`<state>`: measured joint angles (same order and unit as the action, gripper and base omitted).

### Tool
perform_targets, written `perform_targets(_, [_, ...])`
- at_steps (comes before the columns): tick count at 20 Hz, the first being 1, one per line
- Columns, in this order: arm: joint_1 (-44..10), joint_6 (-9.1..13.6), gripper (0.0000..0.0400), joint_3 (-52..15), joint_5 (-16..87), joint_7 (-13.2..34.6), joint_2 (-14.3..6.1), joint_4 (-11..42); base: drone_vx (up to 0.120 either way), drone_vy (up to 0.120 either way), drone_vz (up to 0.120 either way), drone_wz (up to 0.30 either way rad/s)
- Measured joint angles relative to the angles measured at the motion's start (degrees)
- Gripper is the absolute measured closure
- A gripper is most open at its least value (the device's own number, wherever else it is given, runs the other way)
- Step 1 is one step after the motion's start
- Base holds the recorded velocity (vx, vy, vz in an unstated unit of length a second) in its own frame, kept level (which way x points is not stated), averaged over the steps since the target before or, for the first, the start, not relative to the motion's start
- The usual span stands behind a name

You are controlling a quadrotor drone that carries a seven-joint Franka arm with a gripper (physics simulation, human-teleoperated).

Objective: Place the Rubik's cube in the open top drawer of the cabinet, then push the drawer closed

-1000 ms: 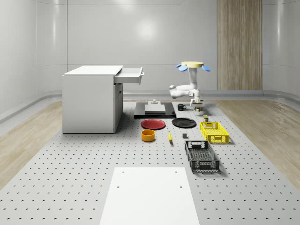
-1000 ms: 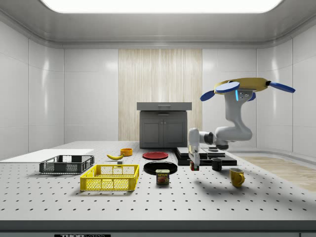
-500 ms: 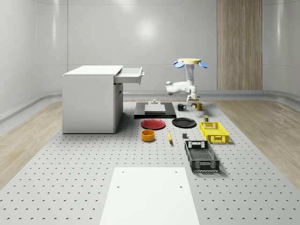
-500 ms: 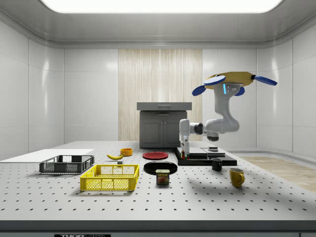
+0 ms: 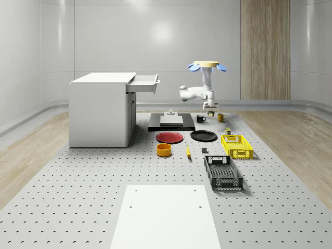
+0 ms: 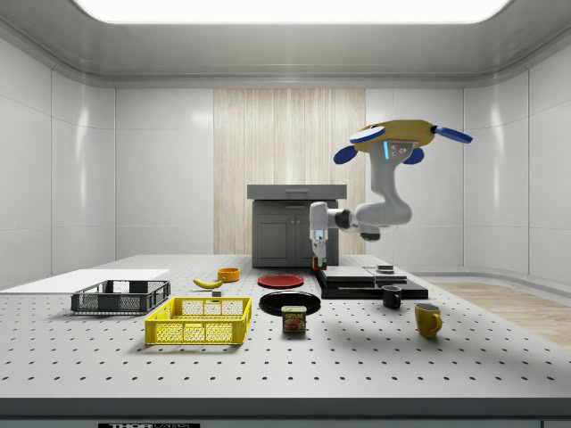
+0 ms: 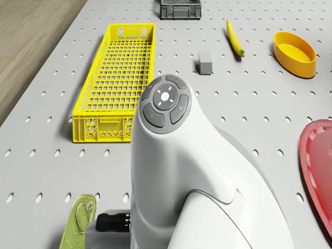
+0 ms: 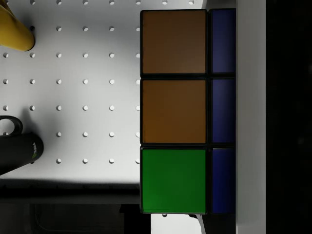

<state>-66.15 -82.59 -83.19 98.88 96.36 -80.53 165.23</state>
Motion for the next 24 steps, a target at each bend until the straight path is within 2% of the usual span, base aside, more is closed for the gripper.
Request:
perform_targets(4, [-0.1,-0.8,0.0075,-0.1,-0.3,0.1,-0.8,0.0,0.100,-0.120,0.120,0.000])
perform_targets(24, [-0.5,-4.0,0.0075,-0.7,-1.7,0.5,-4.3,-0.1,0.000,-0.120,0.120,0.000])
